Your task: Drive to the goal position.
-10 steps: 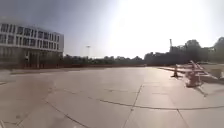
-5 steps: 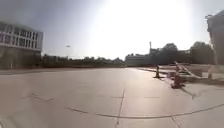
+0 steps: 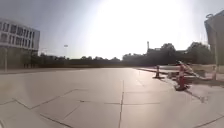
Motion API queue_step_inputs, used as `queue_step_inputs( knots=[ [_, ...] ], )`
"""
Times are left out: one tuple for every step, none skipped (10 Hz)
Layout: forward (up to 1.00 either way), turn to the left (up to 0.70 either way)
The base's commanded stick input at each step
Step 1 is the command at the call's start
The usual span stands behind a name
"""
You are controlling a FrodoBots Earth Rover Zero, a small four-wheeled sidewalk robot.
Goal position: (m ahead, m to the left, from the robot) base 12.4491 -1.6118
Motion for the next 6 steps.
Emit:
queue_step_inputs(
  knots=[
    [0.7,0.0],
    [0.7,0.0],
    [0.7,0.0],
    [0.7,0.0],
    [0.7,-0.02],
    [0.7,-0.02]
  ],
)
